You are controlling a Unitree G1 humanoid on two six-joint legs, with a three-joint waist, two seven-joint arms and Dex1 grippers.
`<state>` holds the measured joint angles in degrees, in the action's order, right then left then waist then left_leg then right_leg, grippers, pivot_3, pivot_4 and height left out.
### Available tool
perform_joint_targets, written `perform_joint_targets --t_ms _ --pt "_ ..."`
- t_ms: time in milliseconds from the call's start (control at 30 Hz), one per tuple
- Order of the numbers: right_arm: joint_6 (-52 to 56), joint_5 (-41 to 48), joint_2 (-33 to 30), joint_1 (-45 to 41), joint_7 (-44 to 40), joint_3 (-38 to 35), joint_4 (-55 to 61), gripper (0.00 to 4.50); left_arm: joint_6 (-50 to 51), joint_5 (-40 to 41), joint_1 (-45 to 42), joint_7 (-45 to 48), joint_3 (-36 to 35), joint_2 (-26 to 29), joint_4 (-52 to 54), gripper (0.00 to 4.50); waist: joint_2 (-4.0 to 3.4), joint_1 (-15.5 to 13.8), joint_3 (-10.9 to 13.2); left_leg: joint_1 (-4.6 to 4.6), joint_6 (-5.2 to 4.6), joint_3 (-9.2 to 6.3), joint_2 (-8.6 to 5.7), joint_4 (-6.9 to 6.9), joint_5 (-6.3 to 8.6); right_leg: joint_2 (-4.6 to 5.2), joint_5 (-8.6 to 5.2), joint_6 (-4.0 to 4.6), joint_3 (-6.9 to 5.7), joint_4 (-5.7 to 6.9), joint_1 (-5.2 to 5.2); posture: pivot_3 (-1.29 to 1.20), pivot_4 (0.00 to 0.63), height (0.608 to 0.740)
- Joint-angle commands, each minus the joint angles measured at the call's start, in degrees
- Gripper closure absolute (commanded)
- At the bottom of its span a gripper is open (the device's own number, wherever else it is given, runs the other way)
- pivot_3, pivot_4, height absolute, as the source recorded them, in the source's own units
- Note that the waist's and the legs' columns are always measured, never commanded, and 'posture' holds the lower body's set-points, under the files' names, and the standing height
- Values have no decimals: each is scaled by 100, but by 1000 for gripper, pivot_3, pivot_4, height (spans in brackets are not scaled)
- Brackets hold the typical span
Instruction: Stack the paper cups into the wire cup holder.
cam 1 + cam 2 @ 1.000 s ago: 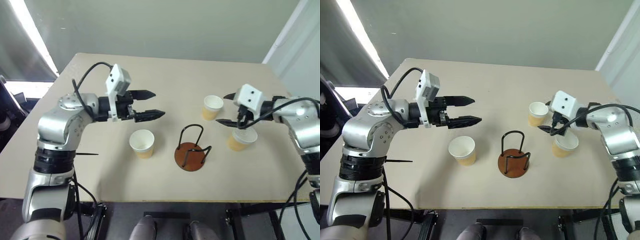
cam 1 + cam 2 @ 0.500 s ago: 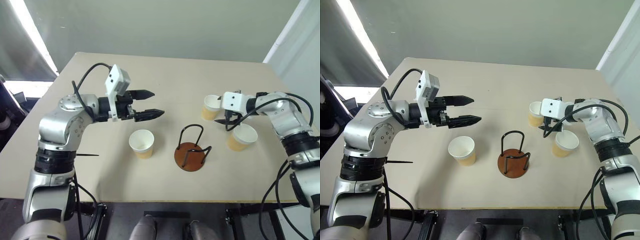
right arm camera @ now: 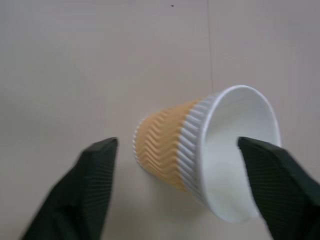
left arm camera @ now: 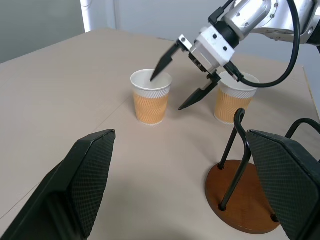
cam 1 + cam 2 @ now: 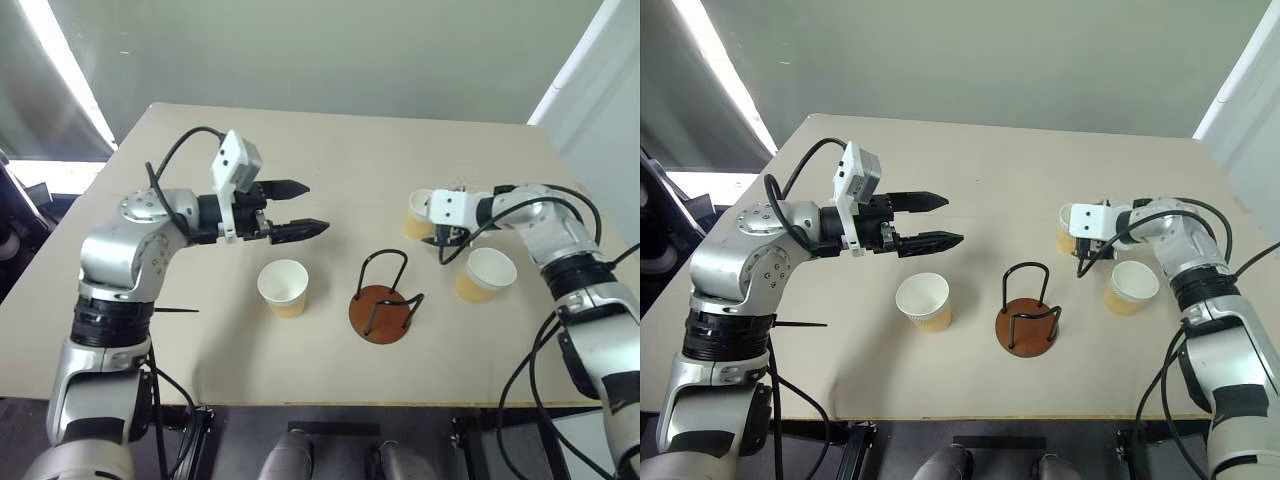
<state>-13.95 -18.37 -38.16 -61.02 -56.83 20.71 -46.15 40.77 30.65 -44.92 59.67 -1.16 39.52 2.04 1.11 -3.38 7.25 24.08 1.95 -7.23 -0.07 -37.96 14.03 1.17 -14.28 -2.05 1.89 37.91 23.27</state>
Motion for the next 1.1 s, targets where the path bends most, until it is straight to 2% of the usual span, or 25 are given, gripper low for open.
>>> perform_joint_targets --t_ms 33,267,400,533,733,1100 --pt "-85 -34 -7 -197 -60 -54 8 1995 -139 -32 -93 14 -12 1 53 0 0 0 0 0 0 0 0 0 0 0 0 0 0 0 0 0 150 740" --pt "26 109 -23 -125 -359 -150 182 4470 -180 -78 -91 40 14 -22 33 0 -1 0 0 0 2 0 0 0 1 0 0 1 0 0 0 0 150 740" --pt "313 397 -173 46 -773 -323 678 4470 -176 -83 -94 65 18 -14 41 0 -2 0 1 1 3 0 0 1 1 0 -1 3 0 0 1 0 150 740" --pt "974 876 -502 394 -1327 -620 1839 4470 -132 -44 -94 205 57 55 79 0 -2 -19 1 7 3 -1 0 2 2 0 -2 3 -3 -4 0 0 150 740" --pt "2671 1920 -1050 776 -1937 -1270 4184 4470 -123 70 -120 605 92 188 156 0 -7 -6 5 15 8 1 1 2 0 -1 -2 3 -3 -7 9 0 150 740" --pt "5718 4125 -2025 986 -2164 -2069 7670 4470 -392 8 -38 1179 323 353 459 0 -8 -3 5 13 8 -5 -1 -2 0 -3 -2 2 -4 -53 -2 0 150 740"
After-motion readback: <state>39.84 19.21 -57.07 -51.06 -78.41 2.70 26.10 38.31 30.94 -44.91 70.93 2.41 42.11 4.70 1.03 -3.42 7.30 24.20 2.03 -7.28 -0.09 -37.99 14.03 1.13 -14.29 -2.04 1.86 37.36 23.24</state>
